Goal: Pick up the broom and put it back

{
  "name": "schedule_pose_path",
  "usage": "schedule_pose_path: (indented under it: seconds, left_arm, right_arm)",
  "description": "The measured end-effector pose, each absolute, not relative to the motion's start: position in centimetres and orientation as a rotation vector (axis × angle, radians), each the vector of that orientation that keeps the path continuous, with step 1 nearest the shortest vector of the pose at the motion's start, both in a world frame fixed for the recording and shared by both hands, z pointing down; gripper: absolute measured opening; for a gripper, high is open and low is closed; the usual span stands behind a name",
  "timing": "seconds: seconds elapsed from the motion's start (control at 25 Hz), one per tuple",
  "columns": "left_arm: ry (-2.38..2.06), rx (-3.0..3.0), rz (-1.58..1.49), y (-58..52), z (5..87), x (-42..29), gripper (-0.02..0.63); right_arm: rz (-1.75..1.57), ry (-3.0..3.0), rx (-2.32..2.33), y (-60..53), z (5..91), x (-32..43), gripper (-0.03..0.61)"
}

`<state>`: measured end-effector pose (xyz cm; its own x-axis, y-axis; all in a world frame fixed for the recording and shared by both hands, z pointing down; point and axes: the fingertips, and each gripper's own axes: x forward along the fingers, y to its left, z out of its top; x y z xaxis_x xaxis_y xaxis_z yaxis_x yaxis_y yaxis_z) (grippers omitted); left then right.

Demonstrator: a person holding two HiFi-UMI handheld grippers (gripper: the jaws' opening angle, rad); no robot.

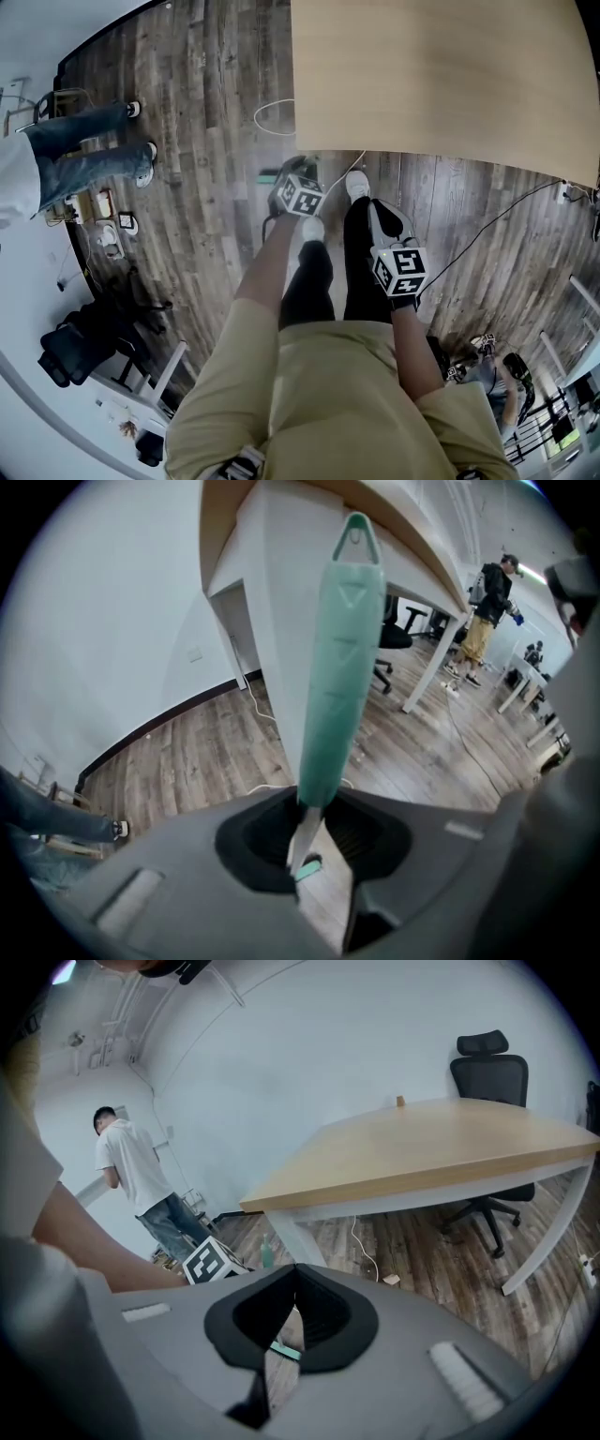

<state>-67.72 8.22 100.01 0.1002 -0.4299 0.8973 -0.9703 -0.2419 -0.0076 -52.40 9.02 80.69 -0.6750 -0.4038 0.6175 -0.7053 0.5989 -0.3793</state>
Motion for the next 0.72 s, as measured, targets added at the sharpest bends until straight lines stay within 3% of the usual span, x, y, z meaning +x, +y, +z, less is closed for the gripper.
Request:
schedule_pose_path:
  seconds: [0.4,0.72]
  left_arm:
    - [-1.466,1.686,0.948,15.1,93.4,-68.4,0.081]
    - [-1.691,1.751,0.624,15.8,79.2,-68.6,0.081]
  right_arm:
    - [0.748,-2.462,0.823,10.2,74.9,-56.1,0.005]
    - [0.612,-2.575,0.817,10.4,67.9,-58.0,0.005]
